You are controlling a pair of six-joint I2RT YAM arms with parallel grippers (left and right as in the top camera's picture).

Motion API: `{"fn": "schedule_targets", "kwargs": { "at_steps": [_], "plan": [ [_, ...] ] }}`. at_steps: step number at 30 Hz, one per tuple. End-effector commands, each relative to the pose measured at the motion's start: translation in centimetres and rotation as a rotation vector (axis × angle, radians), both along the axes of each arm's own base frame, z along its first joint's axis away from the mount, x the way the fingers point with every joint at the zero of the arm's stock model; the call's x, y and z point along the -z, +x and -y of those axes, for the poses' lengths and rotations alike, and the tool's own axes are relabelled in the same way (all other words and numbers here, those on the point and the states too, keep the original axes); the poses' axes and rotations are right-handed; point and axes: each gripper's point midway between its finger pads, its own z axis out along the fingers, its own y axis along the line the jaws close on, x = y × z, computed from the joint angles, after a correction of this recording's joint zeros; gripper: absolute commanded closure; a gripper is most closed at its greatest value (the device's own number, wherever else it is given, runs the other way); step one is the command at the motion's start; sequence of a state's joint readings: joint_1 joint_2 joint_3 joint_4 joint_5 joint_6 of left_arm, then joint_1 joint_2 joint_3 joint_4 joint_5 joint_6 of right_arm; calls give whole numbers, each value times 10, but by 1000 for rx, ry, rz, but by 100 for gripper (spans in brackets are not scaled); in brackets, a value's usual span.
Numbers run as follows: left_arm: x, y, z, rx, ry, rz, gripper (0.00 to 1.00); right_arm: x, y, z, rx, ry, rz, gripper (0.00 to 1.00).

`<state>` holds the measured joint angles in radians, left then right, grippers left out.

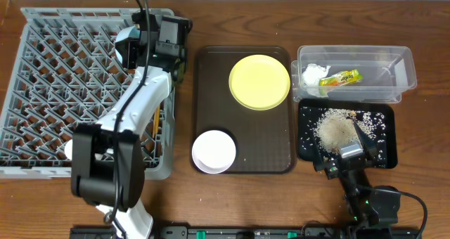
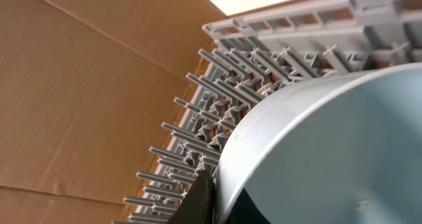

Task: Sort waste into correct bins and load items into the dishwasher
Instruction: 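Carry the light-blue bowl to the rack's back edge and release it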

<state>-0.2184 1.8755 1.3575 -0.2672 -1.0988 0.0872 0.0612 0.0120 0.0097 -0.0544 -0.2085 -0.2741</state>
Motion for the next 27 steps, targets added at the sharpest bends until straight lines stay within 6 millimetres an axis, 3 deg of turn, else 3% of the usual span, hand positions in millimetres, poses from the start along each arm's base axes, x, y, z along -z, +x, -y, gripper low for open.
{"fn": "schedule_targets", "kwargs": {
  "at_steps": [1, 14, 22, 27],
  "plan": [
    [2, -6, -11, -51, 74, -31, 92, 1, 1, 4, 16, -10, 6, 1],
    [8, -6, -21, -65, 82, -61, 92, 1, 1, 4, 15, -10, 6, 1],
    [30, 1, 8, 59, -2, -137, 91, 1, 1, 4, 15, -10, 6, 1],
    [34, -2, 18, 76, -9, -152, 91, 1, 1, 4, 15, -10, 6, 1]
  ]
}}
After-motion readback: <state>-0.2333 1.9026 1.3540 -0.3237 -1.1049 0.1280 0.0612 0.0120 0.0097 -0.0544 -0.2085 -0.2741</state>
